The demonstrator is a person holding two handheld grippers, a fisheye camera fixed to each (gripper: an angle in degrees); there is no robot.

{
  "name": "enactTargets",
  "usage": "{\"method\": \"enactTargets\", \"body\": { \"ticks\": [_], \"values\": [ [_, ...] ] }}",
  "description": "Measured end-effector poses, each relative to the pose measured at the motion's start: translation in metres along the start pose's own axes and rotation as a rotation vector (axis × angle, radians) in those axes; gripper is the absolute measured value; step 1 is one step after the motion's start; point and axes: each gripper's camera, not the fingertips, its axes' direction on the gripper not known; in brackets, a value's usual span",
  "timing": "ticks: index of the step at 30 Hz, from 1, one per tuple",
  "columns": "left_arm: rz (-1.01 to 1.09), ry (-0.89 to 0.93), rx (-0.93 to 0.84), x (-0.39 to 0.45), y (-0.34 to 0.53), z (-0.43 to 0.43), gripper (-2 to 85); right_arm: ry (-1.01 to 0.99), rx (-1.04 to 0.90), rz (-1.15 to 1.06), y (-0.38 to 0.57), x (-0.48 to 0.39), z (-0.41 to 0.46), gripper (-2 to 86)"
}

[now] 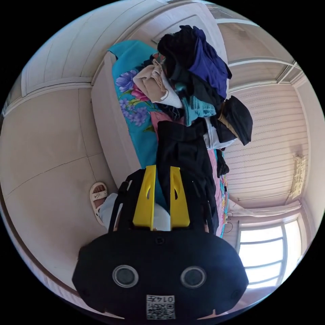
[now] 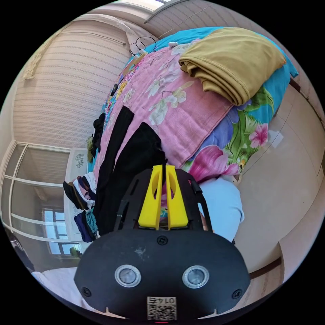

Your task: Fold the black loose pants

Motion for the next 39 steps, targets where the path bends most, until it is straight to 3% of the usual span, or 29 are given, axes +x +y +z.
{"method": "enactTargets", "body": {
  "ticks": [3, 8, 12, 19, 24, 27, 31, 33, 35, 39],
  "values": [
    [-0.033, 0.077, -0.004, -0.016, -0.009, 0.003, 7.5, 0.008, 0.009, -0.043, 0.003, -0.007, -0.020, 0.8],
    [0.066, -0.010, -0.071, -0.017, -0.027, 0.022, 7.8, 0.007, 0.009, -0.074, 0.007, -0.019, -0.040, 0.7],
    [0.097, 0.017, -0.127, -0.023, -0.038, 0.031, 0.1, -0.017, 0.017, -0.083, 0.010, -0.028, -0.052, 0.6],
    [0.275, 0.245, 0.057, -0.004, -0.065, -0.024, -0.8, -0.099, 0.027, -0.209, -0.006, -0.068, -0.073, 0.5],
    [0.299, 0.016, -0.024, -0.003, -0.079, -0.024, 0.4, -0.083, -0.024, -0.323, -0.026, -0.110, -0.066, 0.5],
    [0.216, -0.116, -0.060, -0.030, -0.071, -0.013, 7.1, -0.023, -0.057, -0.359, -0.024, -0.120, -0.056, 0.5],
    [0.109, -0.129, -0.130, -0.061, -0.057, 0.010, 10.7, -0.009, -0.078, -0.284, -0.015, -0.104, -0.048, 0.5],
    [0.123, -0.116, -0.152, -0.062, -0.056, 0.019, 8.3, -0.007, -0.075, -0.252, -0.011, -0.098, -0.048, 0.5],
    [0.161, -0.095, -0.194, -0.056, -0.058, 0.025, 0.5, -0.004, -0.070, -0.229, -0.008, -0.093, -0.050, 0.5],
    [0.283, -0.028, -0.208, -0.031, -0.071, 0.016, -0.8, -0.018, -0.054, -0.230, -0.009, -0.096, -0.058, 0.5]
  ]
}}
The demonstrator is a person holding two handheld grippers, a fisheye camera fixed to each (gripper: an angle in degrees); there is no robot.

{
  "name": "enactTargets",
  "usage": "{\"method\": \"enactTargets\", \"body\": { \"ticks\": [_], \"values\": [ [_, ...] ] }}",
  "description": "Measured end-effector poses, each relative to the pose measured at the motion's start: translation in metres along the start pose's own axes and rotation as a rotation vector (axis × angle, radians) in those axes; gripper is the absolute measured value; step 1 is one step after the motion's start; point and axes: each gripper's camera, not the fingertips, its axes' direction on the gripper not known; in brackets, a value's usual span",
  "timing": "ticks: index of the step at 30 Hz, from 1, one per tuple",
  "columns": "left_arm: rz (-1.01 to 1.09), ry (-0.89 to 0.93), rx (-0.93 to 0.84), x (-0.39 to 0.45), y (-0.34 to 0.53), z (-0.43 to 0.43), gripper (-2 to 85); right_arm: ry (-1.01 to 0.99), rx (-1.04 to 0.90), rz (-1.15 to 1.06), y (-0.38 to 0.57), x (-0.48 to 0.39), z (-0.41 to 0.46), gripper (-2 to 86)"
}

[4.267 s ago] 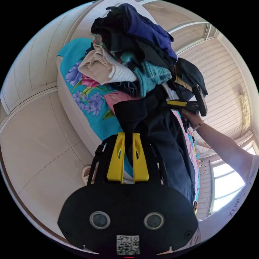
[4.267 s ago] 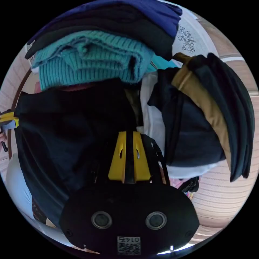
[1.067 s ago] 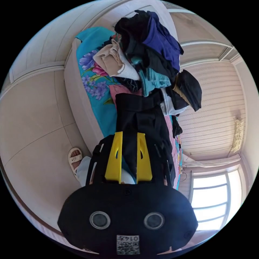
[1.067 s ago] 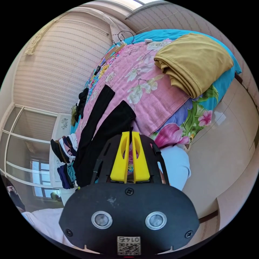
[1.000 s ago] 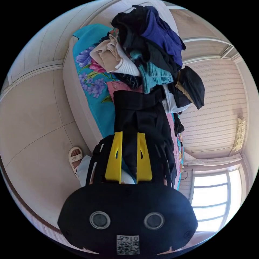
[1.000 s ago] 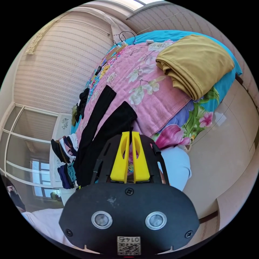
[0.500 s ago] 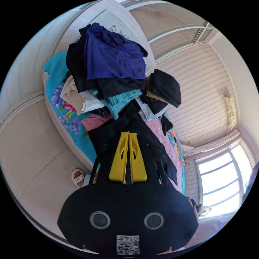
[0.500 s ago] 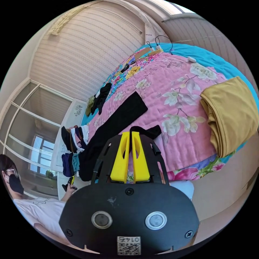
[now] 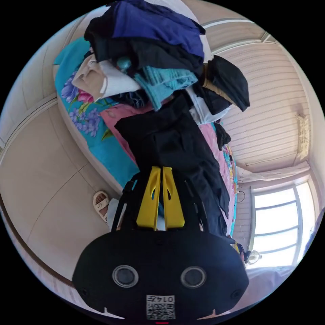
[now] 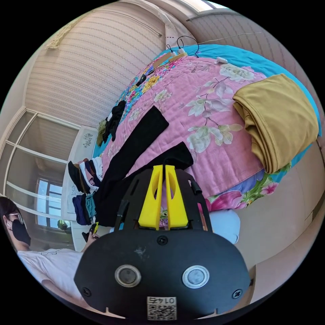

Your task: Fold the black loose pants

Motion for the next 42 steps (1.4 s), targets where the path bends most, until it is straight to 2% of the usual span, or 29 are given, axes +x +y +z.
{"method": "enactTargets", "body": {
  "ticks": [4, 7, 9, 14, 16, 18, 21, 24, 29, 31, 37, 39, 41, 42],
  "values": [
    [0.061, 0.209, 0.076, 0.018, -0.031, -0.026, -0.9, -0.026, 0.026, -0.052, -0.023, -0.014, -0.003, 0.6],
    [0.107, 0.247, 0.109, 0.040, -0.062, -0.026, -0.9, -0.053, 0.041, -0.055, -0.055, -0.025, 0.009, 0.7],
    [0.130, 0.259, 0.121, 0.057, -0.082, -0.018, -0.8, -0.092, 0.056, -0.047, -0.082, -0.034, 0.019, 0.9],
    [0.091, 0.275, 0.179, 0.097, -0.134, 0.017, 1.0, -0.012, 0.056, -0.080, -0.165, -0.083, 0.064, 3.0],
    [0.040, 0.210, 0.225, 0.107, -0.147, 0.031, 6.9, -0.026, 0.104, -0.027, -0.194, -0.096, 0.087, 6.7],
    [0.027, 0.165, 0.218, 0.111, -0.147, 0.038, 7.8, -0.009, 0.039, 0.002, -0.205, -0.097, 0.110, 8.0],
    [0.126, 0.148, 0.186, 0.117, -0.130, 0.035, 8.4, 0.035, 0.001, -0.034, -0.196, -0.090, 0.133, 8.7],
    [0.165, 0.124, 0.189, 0.105, -0.091, 0.023, 8.3, -0.012, -0.027, -0.054, -0.166, -0.062, 0.145, 8.9],
    [-0.044, 0.039, 0.134, 0.044, -0.039, 0.030, 9.9, -0.044, -0.001, 0.108, -0.107, -0.002, 0.159, 8.9],
    [-0.155, 0.079, 0.125, 0.026, -0.028, 0.041, 11.0, -0.085, 0.066, 0.209, -0.093, 0.016, 0.166, 9.1],
    [-0.212, 0.244, 0.179, 0.051, -0.047, 0.081, 13.4, -0.185, 0.208, 0.290, -0.115, 0.013, 0.195, 10.6],
    [-0.200, 0.244, 0.173, 0.066, -0.057, 0.094, 11.3, -0.200, 0.215, 0.327, -0.126, 0.010, 0.208, 7.8],
    [-0.198, 0.217, 0.147, 0.080, -0.065, 0.108, 4.0, -0.244, 0.199, 0.340, -0.135, 0.008, 0.221, 4.2],
    [-0.232, 0.203, 0.117, 0.085, -0.067, 0.114, 1.6, -0.330, 0.166, 0.323, -0.141, 0.007, 0.228, 2.6]
  ]
}}
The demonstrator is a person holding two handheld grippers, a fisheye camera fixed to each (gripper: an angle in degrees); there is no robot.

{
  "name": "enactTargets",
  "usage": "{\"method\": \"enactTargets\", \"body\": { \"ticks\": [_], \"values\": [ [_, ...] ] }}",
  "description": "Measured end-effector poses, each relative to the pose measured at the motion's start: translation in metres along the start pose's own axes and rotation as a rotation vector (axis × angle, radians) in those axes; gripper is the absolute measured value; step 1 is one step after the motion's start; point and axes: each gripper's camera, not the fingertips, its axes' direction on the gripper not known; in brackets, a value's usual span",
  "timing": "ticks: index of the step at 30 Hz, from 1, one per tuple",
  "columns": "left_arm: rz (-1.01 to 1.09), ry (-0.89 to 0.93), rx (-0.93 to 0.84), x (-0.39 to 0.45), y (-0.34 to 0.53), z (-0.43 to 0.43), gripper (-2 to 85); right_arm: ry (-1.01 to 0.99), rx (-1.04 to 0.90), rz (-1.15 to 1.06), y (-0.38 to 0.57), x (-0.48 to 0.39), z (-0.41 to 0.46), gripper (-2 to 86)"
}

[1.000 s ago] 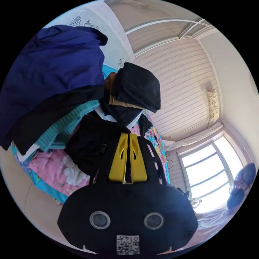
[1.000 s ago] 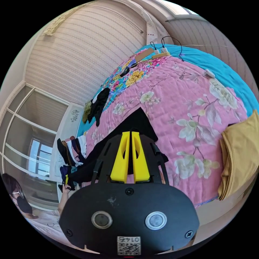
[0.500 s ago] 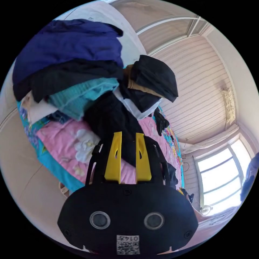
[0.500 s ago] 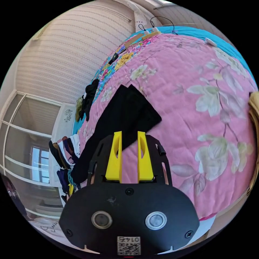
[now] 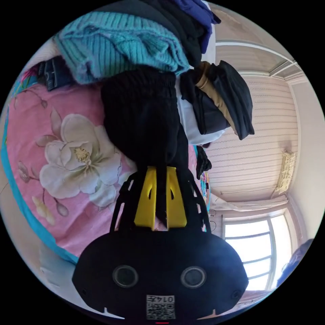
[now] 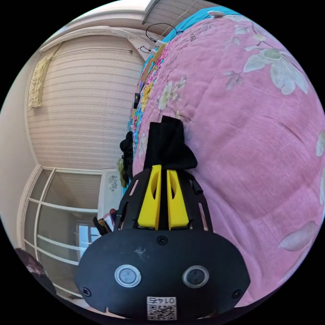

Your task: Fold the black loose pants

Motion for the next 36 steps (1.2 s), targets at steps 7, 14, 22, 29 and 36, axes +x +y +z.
{"method": "enactTargets", "body": {
  "ticks": [7, 14, 22, 29, 36],
  "values": [
    [0.161, -0.007, -0.003, 0.056, 0.008, -0.014, -0.9, -0.184, -0.055, -0.133, 0.003, 0.003, -0.048, 0.4],
    [0.205, 0.022, -0.098, 0.087, 0.038, -0.048, -0.9, -0.072, -0.116, -0.148, 0.054, 0.047, -0.113, 0.2],
    [0.271, -0.187, -0.294, 0.095, 0.102, -0.074, 2.6, 0.157, -0.125, 0.004, 0.136, 0.114, -0.139, 1.0],
    [0.606, -0.552, -0.322, 0.163, 0.126, -0.086, 5.1, 0.422, 0.045, -0.125, 0.170, 0.097, -0.127, 3.0],
    [1.253, -0.677, -0.380, 0.294, 0.176, -0.042, 4.7, 0.846, -0.247, -1.053, 0.248, -0.028, 0.051, 4.4]
  ]
}}
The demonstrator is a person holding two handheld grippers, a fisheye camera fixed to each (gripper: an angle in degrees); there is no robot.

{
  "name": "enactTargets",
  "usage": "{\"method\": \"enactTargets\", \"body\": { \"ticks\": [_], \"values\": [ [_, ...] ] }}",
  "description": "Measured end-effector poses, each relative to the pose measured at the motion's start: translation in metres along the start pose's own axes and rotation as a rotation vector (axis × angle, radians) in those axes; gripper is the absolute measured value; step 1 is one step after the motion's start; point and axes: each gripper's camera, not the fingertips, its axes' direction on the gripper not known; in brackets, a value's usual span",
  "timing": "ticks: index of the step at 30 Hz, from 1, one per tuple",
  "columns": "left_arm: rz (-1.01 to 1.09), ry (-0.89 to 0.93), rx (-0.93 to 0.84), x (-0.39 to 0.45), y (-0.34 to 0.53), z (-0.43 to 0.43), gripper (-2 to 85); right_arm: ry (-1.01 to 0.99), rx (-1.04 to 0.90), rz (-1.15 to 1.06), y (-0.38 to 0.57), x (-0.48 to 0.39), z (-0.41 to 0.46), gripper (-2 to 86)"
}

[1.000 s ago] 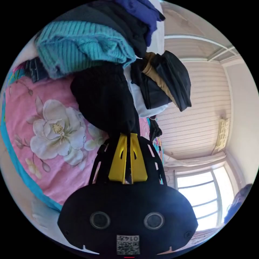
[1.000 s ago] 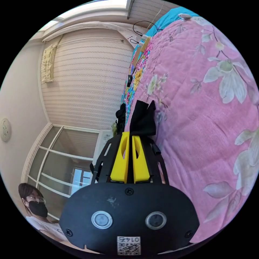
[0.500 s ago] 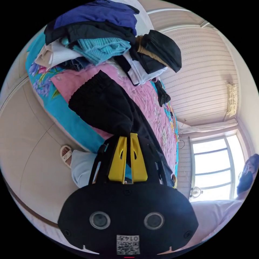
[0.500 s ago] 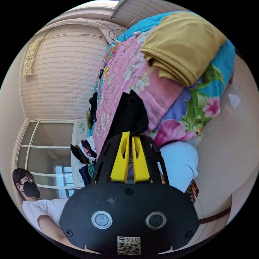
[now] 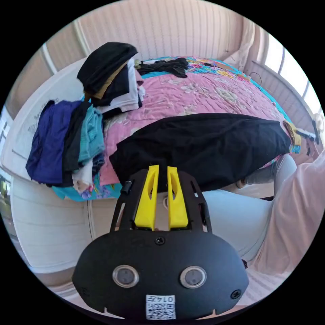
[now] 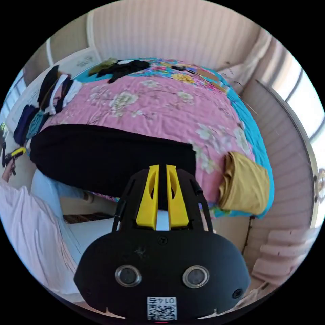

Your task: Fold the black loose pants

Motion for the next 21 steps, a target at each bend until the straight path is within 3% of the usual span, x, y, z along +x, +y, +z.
{"method": "enactTargets", "body": {
  "ticks": [6, 9, 13, 17, 21],
  "values": [
    [0.235, 0.097, -0.023, 0.050, -0.112, 0.034, 5.5, -0.194, -0.018, -0.496, -0.102, -0.175, 0.075, 5.5],
    [0.294, 0.066, -0.077, 0.065, -0.149, 0.057, 5.9, -0.169, -0.081, -0.637, -0.125, -0.238, 0.113, 5.9],
    [0.252, 0.119, -0.284, 0.069, -0.173, 0.104, 3.7, -0.124, -0.263, -0.647, -0.137, -0.285, 0.180, 5.1],
    [0.173, 0.208, -0.270, 0.063, -0.181, 0.104, -0.5, -0.166, -0.274, -0.571, -0.147, -0.294, 0.199, 0.0],
    [0.208, 0.141, -0.160, 0.062, -0.192, 0.071, -0.9, -0.247, -0.198, -0.523, -0.161, -0.294, 0.190, -0.8]
  ]
}}
